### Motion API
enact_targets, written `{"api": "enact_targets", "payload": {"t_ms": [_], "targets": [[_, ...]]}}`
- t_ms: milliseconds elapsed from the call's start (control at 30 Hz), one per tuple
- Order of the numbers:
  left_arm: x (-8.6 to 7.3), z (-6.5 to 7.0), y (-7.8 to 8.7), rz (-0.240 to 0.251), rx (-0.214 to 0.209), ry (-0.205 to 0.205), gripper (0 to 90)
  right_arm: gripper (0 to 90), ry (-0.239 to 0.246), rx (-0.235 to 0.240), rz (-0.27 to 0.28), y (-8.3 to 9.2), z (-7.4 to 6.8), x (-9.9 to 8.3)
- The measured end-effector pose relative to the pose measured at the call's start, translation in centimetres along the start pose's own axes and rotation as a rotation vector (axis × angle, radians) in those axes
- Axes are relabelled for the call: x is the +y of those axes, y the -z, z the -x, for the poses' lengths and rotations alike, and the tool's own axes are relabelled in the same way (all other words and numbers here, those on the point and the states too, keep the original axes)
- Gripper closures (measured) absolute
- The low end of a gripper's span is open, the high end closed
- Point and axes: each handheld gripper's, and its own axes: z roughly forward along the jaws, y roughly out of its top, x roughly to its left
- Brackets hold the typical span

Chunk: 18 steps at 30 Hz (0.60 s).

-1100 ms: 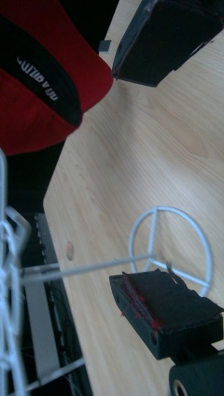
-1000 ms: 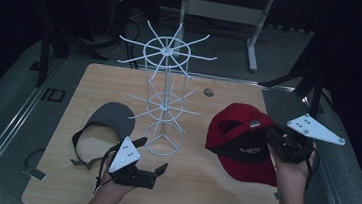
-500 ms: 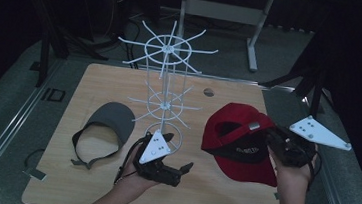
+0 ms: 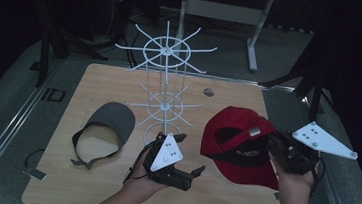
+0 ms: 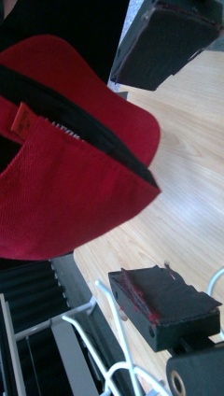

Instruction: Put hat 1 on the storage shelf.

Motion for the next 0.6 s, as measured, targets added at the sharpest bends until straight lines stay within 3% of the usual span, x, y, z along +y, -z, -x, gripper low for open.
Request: {"api": "enact_targets", "payload": {"t_ms": [600], "targets": [[3.8, -1.2, -2.1, 0.014, 0.012, -0.063, 8.0, 86.9, 0.028, 0.067, 0.041, 1.1, -1.5, 1.0]]}}
